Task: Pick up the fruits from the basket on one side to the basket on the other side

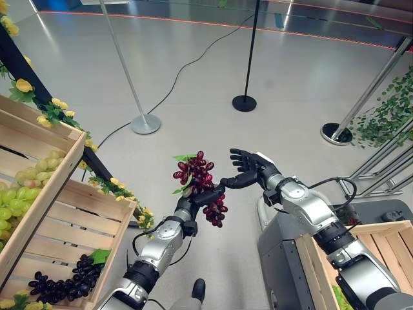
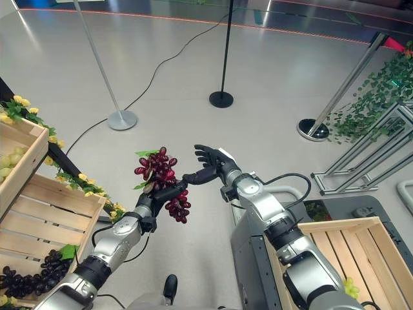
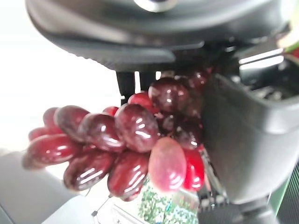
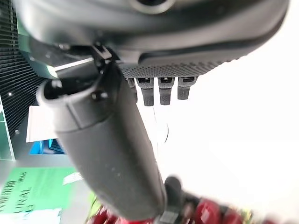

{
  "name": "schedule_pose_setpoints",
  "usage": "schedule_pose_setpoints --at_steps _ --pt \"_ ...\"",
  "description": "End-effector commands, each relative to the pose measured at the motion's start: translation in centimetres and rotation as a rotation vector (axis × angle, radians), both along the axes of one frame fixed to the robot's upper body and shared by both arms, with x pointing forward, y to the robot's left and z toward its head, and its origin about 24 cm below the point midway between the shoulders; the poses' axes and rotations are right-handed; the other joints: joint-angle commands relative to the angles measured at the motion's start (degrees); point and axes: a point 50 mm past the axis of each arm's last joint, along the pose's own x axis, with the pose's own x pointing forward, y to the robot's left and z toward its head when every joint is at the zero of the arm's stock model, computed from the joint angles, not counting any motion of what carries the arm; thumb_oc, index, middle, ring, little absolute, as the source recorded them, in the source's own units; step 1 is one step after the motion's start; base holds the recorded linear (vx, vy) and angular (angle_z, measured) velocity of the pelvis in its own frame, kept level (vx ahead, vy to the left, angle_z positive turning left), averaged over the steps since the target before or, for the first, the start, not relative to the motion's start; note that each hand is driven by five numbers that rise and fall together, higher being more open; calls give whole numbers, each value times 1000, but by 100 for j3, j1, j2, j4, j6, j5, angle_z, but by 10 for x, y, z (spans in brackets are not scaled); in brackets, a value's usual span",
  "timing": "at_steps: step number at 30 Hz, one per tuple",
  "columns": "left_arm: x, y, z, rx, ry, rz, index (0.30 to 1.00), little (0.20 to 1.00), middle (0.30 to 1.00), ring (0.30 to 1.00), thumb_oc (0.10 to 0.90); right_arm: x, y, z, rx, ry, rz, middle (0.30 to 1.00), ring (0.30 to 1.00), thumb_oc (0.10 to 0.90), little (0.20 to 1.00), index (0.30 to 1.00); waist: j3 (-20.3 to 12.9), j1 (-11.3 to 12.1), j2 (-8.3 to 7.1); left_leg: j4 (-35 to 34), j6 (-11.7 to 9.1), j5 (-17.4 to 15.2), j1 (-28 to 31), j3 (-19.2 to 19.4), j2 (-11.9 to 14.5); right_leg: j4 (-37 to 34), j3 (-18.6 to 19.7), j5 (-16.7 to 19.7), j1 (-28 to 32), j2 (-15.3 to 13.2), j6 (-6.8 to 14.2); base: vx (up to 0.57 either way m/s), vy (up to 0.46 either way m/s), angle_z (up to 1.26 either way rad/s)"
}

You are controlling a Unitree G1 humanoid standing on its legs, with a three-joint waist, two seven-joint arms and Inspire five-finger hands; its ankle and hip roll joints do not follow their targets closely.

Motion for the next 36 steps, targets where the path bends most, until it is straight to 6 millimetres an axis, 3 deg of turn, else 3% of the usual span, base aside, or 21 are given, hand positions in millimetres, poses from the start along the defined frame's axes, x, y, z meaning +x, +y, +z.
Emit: schedule_pose_setpoints --at_steps 1,3,8,10,11,12,14,15,16,18,19,20,21,22,29,36 --pt "28 13 48 -68 -274 81 300 300 300 300 400 4 -36 20 6 -176 -131 900 900 800 900 900 -718 191 -4 6 -85 -646 409 96 18 6 -5 726 -593 156 -385 31 -39 8" --pt "20 21 42 -64 -262 98 300 300 300 300 400 -2 -34 24 122 -245 -150 900 900 800 900 900 -656 242 18 6 -94 -609 384 39 24 34 -36 698 -601 183 -409 51 -49 11" --pt "8 28 36 -38 -275 132 300 300 300 300 400 -16 -25 20 201 -361 -176 900 900 800 900 900 -368 330 72 106 -90 -515 146 -3 32 194 -62 636 -838 240 -477 -51 1 9" --pt "12 23 41 -52 -305 103 300 300 300 300 400 -25 -33 6 211 -349 -230 900 900 800 900 900 -69 193 78 785 -161 -697 -162 721 82 389 -319 579 -944 160 -515 -165 65 36" --pt "14 20 42 -54 -312 88 300 300 300 300 400 -26 -35 5 212 -349 -249 900 900 800 900 900 -15 153 70 924 -183 -707 -257 892 127 470 -405 564 -983 123 -524 -229 95 83" --pt "22 10 51 -62 -354 37 300 300 300 300 400 -28 -42 -2 225 -337 -301 900 900 800 900 900 252 53 134 1077 -235 -668 -515 1228 332 1023 -700 389 -1183 23 -543 -214 132 130" --pt "26 7 61 -51 -398 14 300 300 300 300 400 -31 -43 -9 233 -335 -305 900 900 800 900 900 530 43 241 1159 -79 -673 -694 1079 211 2097 -695 118 -1758 -123 -468 -206 140 152" --pt "27 7 63 -49 -406 10 300 300 300 300 400 -32 -44 -9 235 -341 -305 900 900 800 900 900 572 38 253 1221 -70 -656 -763 1074 226 2277 -683 163 -1863 -157 -440 -184 62 69" --pt "29 8 70 -34 -437 -9 300 300 300 300 400 -36 -44 -9 246 -346 -299 900 900 800 900 900 785 16 247 1490 -25 -673 -960 1067 233 2930 -571 252 -2246 -334 -297 -132 -5 -9" --pt "27 7 75 -19 -466 -42 300 300 300 300 400 -45 -43 -17 239 -347 -294 900 900 800 900 900 1034 -123 215 1835 50 -769 -1122 904 168 3297 -49 553 -2712 -401 -168 -142 -132 -1" --pt "34 -1 90 -19 -529 -78 300 300 300 300 400 -42 -44 -16 243 -360 -296 900 900 800 900 900 1277 -357 213 2181 75 -933 -1364 722 23 2875 511 819 -3051 -343 -131 -287 -277 58" --pt "43 -5 106 -13 -580 -104 300 300 300 300 400 -33 -43 -7 242 -389 -295 900 900 800 900 900 1368 -359 227 2581 75 -1088 -1805 698 -45 2864 492 266 -3117 -200 -345 -306 -234 96" --pt "44 -5 108 -15 -588 -101 300 300 300 300 400 -31 -42 -5 239 -394 -289 900 900 800 900 900 1378 -355 230 2611 73 -1073 -1877 721 -37 2861 457 256 -3152 -194 -365 -307 -94 132" --pt "51 -10 121 -12 -643 -66 300 300 300 300 400 -16 -33 7 219 -403 -261 900 900 800 900 900 1534 -322 249 2867 63 -1147 -2179 896 36 3011 331 100 -3344 -203 -416 -165 -3 118" --pt "64 4 138 -25 -702 46 300 300 300 300 400 -8 -27 1 197 -317 -236 900 900 800 900 900 1757 -354 214 3403 -72 -1198 -2806 692 203 3752 341 -246 -3893 -102 -619 -36 -6 7" --pt "68 34 159 2 -769 182 300 300 300 300 400 -10 -46 -11 137 -248 -282 900 900 800 900 900 1925 -316 214 3807 -65 -1229 -3156 585 179 4378 275 -441 -4260 -109 -756 -20 53 4"
